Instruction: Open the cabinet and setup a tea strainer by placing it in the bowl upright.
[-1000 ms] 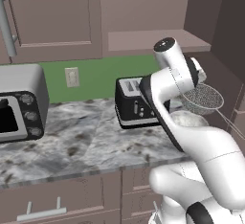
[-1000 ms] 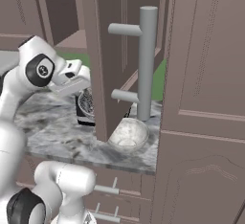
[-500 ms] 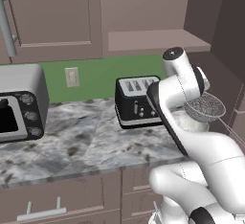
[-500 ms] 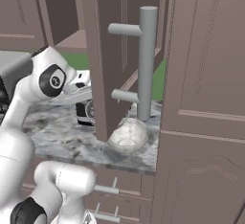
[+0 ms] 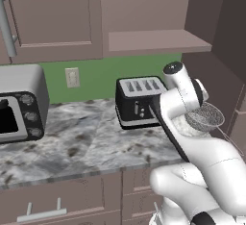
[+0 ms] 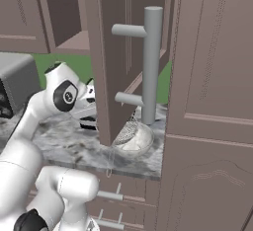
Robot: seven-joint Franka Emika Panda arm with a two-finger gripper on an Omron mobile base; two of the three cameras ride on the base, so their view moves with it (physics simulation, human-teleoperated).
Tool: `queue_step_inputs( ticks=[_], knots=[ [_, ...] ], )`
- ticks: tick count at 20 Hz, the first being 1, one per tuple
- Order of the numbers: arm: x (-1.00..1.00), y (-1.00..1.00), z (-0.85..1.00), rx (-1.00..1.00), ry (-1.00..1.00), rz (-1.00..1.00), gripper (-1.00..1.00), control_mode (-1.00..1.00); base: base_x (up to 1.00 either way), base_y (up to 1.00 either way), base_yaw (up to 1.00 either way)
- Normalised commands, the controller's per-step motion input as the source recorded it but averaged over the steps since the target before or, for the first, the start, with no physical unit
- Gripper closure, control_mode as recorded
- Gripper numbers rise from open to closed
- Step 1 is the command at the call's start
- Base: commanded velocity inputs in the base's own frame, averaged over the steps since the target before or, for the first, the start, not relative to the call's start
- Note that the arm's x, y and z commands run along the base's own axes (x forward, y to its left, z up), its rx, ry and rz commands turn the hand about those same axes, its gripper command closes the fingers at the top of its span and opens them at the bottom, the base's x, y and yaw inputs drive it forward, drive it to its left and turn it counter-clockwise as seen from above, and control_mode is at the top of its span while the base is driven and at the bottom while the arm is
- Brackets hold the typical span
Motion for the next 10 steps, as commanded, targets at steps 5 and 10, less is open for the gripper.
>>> queue_step_inputs(
  ticks=[5,10],
  knots=[
    [0.23,-0.35,-0.41,0.00,0.04,-0.02,1.00,-1.00,0.00,0.00,0.00],
    [0.14,-0.04,-0.12,0.00,0.00,0.00,1.00,-1.00,0.00,0.00,0.00]
  ],
)
